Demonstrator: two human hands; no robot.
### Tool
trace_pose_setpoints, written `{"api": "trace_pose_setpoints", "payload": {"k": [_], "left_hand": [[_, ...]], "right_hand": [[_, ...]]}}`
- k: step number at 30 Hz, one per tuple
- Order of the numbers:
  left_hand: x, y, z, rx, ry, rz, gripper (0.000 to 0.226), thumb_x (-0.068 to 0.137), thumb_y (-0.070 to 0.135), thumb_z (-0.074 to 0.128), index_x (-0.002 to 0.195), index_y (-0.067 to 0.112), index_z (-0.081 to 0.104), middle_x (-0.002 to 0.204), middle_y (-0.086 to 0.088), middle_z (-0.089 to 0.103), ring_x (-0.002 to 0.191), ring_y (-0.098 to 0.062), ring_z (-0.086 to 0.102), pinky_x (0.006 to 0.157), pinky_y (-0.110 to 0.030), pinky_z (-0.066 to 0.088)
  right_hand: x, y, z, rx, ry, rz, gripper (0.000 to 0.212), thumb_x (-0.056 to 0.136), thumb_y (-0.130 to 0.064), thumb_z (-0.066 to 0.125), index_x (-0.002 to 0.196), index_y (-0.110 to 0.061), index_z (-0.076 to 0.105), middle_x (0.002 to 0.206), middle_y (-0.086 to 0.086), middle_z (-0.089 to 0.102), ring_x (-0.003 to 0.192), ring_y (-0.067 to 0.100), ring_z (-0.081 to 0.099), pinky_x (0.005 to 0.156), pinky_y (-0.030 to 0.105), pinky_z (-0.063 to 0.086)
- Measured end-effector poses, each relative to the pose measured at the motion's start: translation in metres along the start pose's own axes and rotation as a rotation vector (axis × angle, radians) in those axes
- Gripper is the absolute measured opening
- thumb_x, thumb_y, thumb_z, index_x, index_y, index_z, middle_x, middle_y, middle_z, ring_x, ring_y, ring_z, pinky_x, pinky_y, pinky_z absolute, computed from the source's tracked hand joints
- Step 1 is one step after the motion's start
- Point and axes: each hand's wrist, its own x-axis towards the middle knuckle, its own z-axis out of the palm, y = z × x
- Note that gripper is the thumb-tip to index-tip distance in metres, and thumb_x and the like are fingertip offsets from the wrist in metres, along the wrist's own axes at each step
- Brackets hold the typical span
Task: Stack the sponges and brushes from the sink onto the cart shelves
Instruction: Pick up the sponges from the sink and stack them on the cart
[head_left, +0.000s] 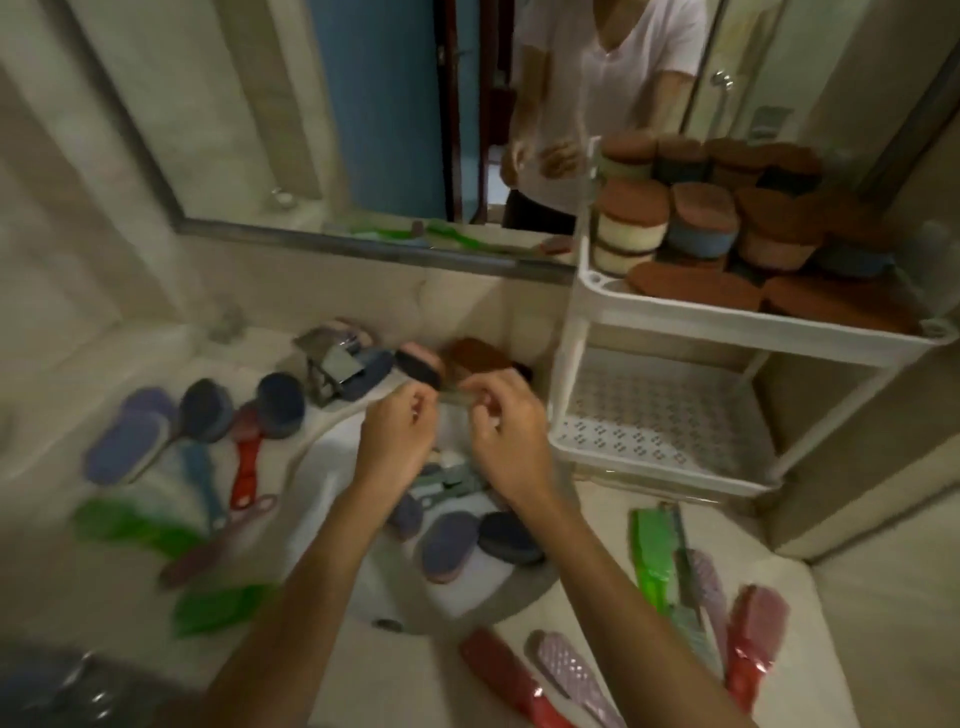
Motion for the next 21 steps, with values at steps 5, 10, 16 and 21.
{"api": "trace_pose_setpoints", "payload": {"k": [5,10,16,21], "left_hand": [[-0.001,-0.095,-0.039,0.058,0.002,-0.23,0.021,0.09,0.006,0.046,0.094,-0.004,0.065,0.097,-0.024,0.069,0.094,-0.038,0.064,0.086,-0.047,0.049],[0.03,-0.172,-0.093,0.119,-0.007,-0.361,0.021,0.09,0.012,0.046,0.087,0.001,0.063,0.099,-0.024,0.067,0.094,-0.038,0.062,0.082,-0.043,0.052],[0.093,-0.248,-0.165,0.26,0.034,-0.444,0.023,0.089,0.01,0.047,0.095,-0.009,0.058,0.1,-0.026,0.061,0.096,-0.038,0.058,0.074,-0.039,0.042],[0.128,-0.317,-0.206,0.417,-0.028,-0.522,0.07,0.084,0.027,0.064,0.141,0.003,0.033,0.144,-0.022,0.035,0.132,-0.036,0.036,0.107,-0.041,0.03]], "right_hand": [[-0.025,0.005,0.09,-0.094,-0.472,0.215,0.027,0.088,-0.002,0.047,0.108,-0.005,0.064,0.113,0.013,0.062,0.104,0.026,0.057,0.091,0.029,0.042],[-0.021,-0.007,0.183,-0.19,-0.637,0.291,0.027,0.088,-0.005,0.048,0.111,-0.008,0.064,0.118,0.012,0.063,0.105,0.026,0.059,0.094,0.034,0.047],[0.006,-0.022,0.288,-0.293,-0.753,0.359,0.032,0.094,-0.019,0.047,0.124,-0.009,0.054,0.129,0.012,0.053,0.116,0.027,0.054,0.096,0.031,0.04],[0.036,-0.031,0.352,-0.286,-0.738,0.325,0.027,0.095,-0.015,0.044,0.115,-0.003,0.056,0.116,0.017,0.059,0.11,0.032,0.055,0.09,0.036,0.044]]}}
